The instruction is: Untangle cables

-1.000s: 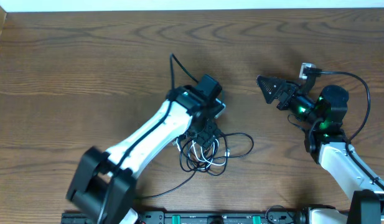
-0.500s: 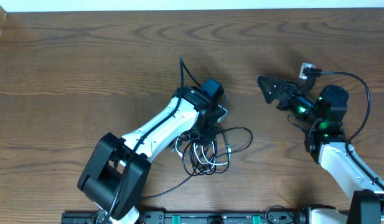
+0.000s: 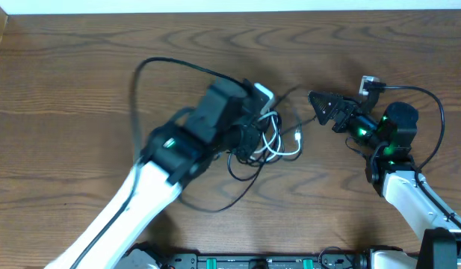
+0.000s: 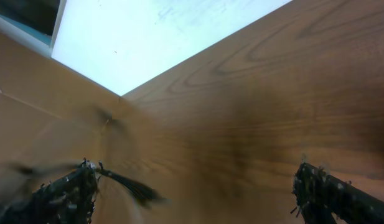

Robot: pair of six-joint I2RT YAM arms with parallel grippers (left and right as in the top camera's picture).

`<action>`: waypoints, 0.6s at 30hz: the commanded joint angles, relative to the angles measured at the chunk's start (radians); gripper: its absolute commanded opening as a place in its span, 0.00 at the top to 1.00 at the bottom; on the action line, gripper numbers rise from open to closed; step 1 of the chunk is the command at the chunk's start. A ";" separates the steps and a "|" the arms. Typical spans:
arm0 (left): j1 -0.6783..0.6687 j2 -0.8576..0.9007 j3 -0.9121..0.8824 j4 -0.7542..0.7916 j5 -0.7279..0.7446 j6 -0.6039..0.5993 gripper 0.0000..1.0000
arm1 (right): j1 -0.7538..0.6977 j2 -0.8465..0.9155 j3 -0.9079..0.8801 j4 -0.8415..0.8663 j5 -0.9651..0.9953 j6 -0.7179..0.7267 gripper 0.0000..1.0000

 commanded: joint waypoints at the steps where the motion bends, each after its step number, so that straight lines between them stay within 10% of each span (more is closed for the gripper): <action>1: 0.005 -0.080 0.024 0.035 -0.109 -0.012 0.92 | 0.004 -0.005 0.010 -0.001 0.008 -0.019 0.01; 18: 0.005 -0.117 0.024 0.159 -0.349 -0.205 0.92 | 0.004 -0.005 0.010 0.038 -0.060 -0.020 0.01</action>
